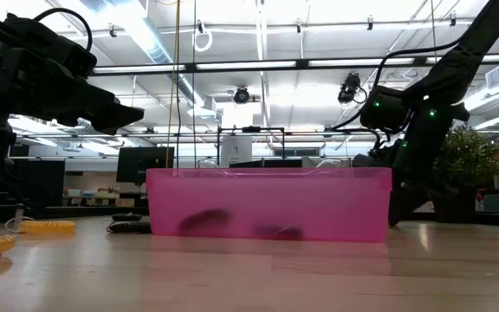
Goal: Sort spring keychains
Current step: Put the orange spring keychain into the transparent bin
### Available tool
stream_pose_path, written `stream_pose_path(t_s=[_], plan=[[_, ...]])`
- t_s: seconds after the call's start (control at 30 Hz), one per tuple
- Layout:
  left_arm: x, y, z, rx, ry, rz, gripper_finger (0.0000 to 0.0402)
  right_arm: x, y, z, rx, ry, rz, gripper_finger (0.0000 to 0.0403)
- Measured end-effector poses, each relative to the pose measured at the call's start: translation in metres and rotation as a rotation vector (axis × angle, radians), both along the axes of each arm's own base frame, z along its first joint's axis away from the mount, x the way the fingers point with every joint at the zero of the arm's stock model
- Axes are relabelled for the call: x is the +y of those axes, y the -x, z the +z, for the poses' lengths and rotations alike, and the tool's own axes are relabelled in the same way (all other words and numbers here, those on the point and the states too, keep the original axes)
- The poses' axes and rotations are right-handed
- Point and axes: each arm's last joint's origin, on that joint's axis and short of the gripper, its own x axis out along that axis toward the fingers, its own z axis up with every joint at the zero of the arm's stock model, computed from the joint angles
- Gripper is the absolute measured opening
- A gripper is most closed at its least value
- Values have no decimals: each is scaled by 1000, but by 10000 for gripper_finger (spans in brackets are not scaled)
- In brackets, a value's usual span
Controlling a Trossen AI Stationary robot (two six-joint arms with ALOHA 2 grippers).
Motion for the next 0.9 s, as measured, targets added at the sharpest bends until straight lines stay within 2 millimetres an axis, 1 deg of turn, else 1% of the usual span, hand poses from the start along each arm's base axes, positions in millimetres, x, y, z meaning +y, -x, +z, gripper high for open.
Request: stream_pose_path(t_s=[0.17,0.27,0.5,0.57,0.9], plan=[[0,0,0,0,0,0,337,-3,-3,1,-18,66,5,97],[0,0,0,0,0,0,337,-3,-2,0,0,70,7,92],[0,0,0,0,0,0,337,-1,10,-6,144,10,29,78],[0,0,0,0,0,0,337,-2,11,-7,160,12,47,73],[0,0,0,0,0,0,337,-1,12,-7,193,29,118,23]])
